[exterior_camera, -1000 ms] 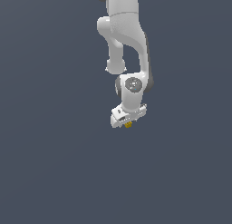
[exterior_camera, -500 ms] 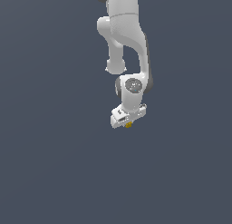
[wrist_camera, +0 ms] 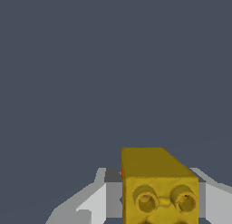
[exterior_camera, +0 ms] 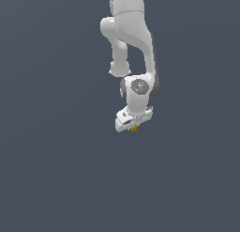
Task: Pick up the object and move it to a goal position.
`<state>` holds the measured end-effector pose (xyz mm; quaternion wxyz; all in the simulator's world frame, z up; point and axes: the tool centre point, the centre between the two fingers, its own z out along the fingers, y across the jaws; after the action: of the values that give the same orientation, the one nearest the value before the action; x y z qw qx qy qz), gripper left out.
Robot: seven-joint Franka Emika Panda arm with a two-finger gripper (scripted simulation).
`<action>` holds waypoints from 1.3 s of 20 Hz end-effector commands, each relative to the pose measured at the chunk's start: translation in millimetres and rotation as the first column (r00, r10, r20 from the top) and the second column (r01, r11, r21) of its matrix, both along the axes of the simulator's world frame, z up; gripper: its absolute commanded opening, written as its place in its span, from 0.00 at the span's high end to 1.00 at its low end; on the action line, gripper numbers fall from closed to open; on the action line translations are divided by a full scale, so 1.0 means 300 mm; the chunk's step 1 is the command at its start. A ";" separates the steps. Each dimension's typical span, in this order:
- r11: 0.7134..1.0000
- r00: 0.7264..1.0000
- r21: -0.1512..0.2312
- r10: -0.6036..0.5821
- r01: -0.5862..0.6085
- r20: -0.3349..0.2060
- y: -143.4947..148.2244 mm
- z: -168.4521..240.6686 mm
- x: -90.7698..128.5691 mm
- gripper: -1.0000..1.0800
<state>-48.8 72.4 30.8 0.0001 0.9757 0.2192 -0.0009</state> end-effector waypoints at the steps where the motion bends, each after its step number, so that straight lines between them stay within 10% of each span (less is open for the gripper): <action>1: 1.000 1.000 0.000 0.001 -0.001 0.001 0.018 0.031 0.001 1.00; 26: 1.000 1.000 0.000 0.002 -0.002 0.001 0.451 0.791 -0.003 1.00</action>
<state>-49.6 199.8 253.7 0.0003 0.9753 0.2207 0.0004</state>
